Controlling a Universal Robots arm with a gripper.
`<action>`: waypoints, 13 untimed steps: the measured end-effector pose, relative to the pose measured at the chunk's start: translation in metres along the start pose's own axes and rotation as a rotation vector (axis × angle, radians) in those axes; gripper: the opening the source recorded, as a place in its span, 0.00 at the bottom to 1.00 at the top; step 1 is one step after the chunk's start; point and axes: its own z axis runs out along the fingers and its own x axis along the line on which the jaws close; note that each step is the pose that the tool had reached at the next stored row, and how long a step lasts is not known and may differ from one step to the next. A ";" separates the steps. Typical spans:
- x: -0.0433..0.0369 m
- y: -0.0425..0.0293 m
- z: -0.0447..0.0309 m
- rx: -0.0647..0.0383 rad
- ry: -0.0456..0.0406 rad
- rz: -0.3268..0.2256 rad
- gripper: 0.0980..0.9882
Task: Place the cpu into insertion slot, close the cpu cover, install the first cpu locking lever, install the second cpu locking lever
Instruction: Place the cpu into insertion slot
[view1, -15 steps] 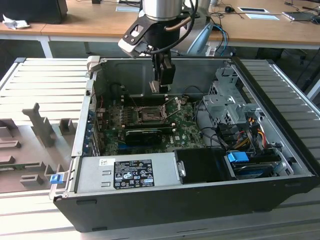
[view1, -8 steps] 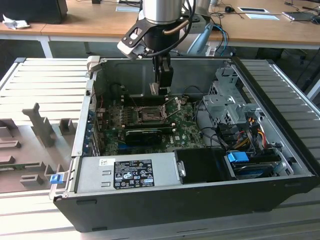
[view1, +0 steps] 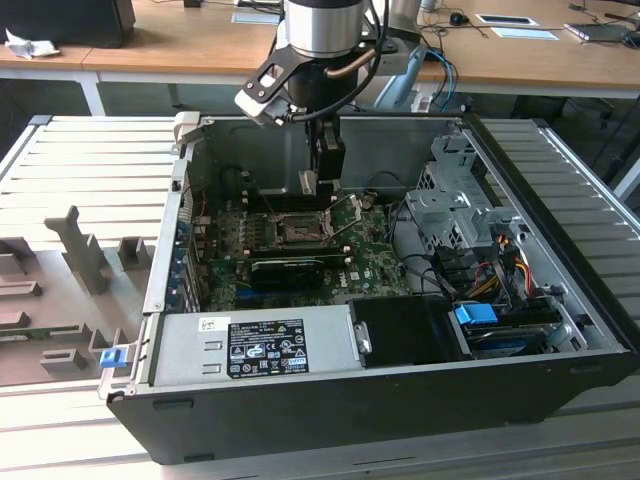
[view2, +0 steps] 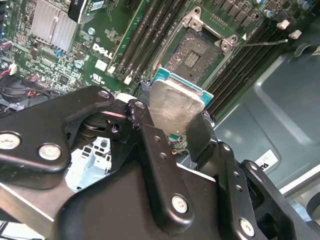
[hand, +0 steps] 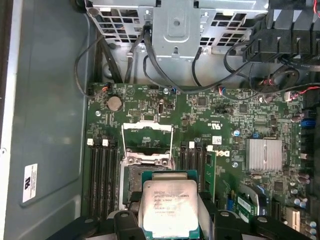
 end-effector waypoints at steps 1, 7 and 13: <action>0.0000 0.0000 0.0005 0.000 -0.0001 0.001 0.48; -0.0001 -0.0003 0.0047 0.000 -0.0002 0.003 0.48; -0.0001 -0.0005 0.0076 0.000 -0.0005 0.004 0.48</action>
